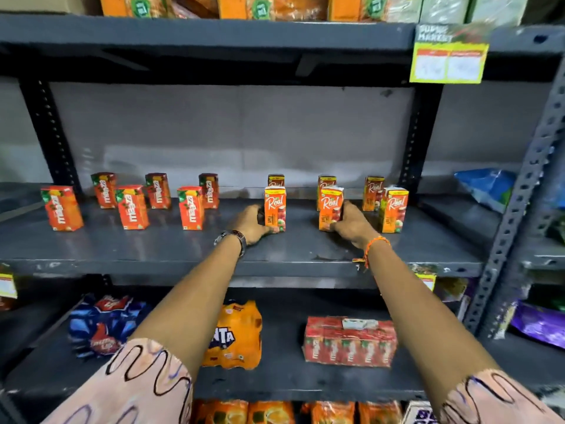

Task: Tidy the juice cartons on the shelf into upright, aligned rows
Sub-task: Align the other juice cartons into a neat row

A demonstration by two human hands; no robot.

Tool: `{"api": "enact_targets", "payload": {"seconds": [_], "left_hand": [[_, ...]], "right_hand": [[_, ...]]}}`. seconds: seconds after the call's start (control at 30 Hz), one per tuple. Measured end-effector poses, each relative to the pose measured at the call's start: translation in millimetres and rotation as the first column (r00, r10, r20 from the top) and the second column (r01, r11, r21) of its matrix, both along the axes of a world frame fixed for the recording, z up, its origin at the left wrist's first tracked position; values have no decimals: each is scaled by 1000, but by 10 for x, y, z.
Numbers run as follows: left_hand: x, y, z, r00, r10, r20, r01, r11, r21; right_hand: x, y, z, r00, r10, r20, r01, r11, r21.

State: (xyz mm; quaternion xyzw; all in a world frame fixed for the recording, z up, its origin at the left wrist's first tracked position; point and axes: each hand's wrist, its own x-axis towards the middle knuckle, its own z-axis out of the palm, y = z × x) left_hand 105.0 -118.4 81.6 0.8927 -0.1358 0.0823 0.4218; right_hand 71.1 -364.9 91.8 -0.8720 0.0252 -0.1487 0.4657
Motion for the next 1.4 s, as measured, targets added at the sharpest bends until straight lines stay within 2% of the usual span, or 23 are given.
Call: {"api": "enact_targets", "payload": {"seconds": [0.1, 0.33, 0.47, 0.6, 0.97, 1.13, 1.3, 1.33, 1.4], "left_hand": [[53, 17, -37, 999, 34, 11, -34, 999, 3], [-23, -38, -8, 998, 62, 20, -63, 998, 8], [21, -24, -6, 996, 90, 14, -90, 996, 21], [24, -24, -4, 996, 93, 2, -93, 995, 27], [78, -2, -42, 995, 95, -11, -95, 995, 9], [65, 23, -37, 994, 112, -6, -111, 992, 58], [-157, 42, 111, 988, 97, -119, -91, 995, 52], [-268, 52, 146, 985, 102, -142, -91, 992, 85], [-524, 89, 115, 986, 142, -84, -118, 964, 237]], "right_hand": [[-34, -84, 14, 994, 110, -25, -108, 991, 74], [-193, -168, 0, 996, 87, -7, -87, 996, 19], [-229, -116, 16, 998, 59, -2, -59, 990, -128], [-216, -100, 14, 999, 20, 27, -14, 981, -191], [-211, -83, 20, 1000, 17, 12, -14, 983, -182], [-229, -75, 34, 1000, 11, 15, -8, 981, -193], [-267, -114, 59, 999, 3, 37, 1, 996, -93], [-277, -155, 56, 997, -25, 66, 29, 998, -60], [-349, -256, 26, 980, -140, 142, 122, 984, 130]]}}
